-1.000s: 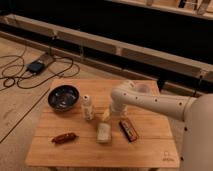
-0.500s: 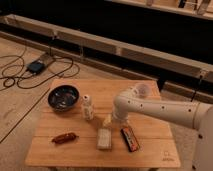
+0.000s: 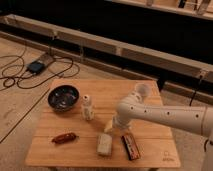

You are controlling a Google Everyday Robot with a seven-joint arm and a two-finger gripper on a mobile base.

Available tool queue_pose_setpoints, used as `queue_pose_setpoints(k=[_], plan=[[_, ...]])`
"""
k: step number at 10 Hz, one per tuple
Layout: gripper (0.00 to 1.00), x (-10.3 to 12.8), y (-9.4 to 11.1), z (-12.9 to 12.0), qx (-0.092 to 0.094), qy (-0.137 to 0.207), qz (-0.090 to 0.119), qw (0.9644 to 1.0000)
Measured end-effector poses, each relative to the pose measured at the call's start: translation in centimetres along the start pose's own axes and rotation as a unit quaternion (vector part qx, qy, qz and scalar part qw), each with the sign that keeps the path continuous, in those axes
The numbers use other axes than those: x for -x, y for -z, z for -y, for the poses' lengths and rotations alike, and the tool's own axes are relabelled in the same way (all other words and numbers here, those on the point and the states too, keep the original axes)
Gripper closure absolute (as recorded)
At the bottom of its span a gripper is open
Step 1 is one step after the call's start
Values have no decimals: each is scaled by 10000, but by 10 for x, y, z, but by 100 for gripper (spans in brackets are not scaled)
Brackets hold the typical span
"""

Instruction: Push the eraser across the table

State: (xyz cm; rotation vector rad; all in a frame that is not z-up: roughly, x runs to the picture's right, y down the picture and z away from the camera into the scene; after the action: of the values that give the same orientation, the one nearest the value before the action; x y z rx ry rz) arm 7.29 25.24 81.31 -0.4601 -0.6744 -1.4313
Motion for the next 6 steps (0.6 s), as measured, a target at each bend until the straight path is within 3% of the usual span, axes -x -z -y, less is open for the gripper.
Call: queue_pose_setpoints(k=[6], plan=[[20, -5, 5, -36, 418, -447, -203, 9979]])
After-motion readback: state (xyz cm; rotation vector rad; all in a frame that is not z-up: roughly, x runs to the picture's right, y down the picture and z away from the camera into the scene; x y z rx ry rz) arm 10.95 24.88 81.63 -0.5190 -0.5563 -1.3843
